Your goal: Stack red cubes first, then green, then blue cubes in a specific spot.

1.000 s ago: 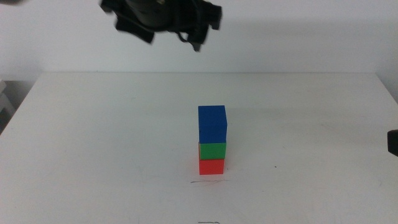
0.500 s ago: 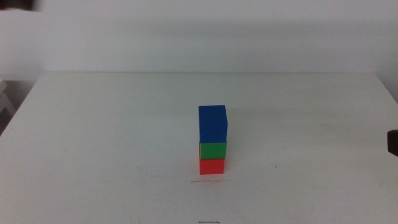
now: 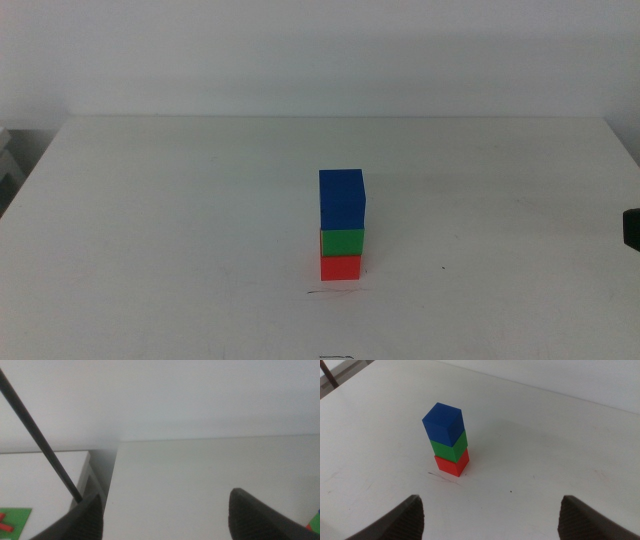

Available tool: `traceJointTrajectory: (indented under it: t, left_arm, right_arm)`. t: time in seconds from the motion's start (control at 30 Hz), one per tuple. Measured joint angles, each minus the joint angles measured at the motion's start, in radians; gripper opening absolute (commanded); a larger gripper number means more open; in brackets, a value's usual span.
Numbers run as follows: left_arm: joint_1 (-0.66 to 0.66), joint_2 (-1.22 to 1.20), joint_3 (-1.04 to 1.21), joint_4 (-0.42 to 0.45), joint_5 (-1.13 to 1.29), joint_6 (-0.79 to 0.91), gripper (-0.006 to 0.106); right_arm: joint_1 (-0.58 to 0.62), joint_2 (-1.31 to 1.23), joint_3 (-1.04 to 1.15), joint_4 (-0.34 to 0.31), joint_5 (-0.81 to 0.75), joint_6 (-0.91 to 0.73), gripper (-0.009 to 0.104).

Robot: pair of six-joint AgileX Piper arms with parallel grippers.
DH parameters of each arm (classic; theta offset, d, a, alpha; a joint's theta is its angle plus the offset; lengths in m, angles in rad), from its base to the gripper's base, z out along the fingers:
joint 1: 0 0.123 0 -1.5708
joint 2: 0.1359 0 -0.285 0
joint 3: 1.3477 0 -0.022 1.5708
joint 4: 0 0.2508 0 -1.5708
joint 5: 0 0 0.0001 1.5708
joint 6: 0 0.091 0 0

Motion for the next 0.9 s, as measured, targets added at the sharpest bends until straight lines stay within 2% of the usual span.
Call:
traceJointTrajectory:
  t: [0.33, 0.5, 0.63, 0.77, 0.83, 0.9]
  left_arm:
    - [0.001, -0.036, 0.033, -0.007, 0.000, -0.003, 0.083]
    - [0.001, -0.105, 0.090, -0.071, -0.008, -0.003, 0.083]
    - [0.001, -0.184, 0.184, -0.117, -0.069, -0.003, 0.083]
    - [0.001, -0.263, 0.319, -0.096, -0.206, -0.003, 0.083]
    - [0.001, -0.307, 0.399, -0.075, -0.299, -0.003, 0.083]
    - [0.001, -0.349, 0.473, -0.065, -0.379, -0.003, 0.083]
  right_arm:
    - [0.000, 0.000, 0.000, 0.000, 0.000, 0.000, 0.082]
    - [0.000, -0.004, 0.010, -0.022, -0.038, 0.000, 0.082]
    - [0.000, -0.005, 0.058, 0.025, -0.078, 0.000, 0.082]
    - [0.000, -0.011, 0.120, 0.050, -0.082, 0.000, 0.082]
    - [0.000, -0.026, 0.155, 0.027, -0.093, 0.000, 0.082]
    - [0.000, -0.051, 0.204, -0.044, -0.134, 0.000, 0.082]
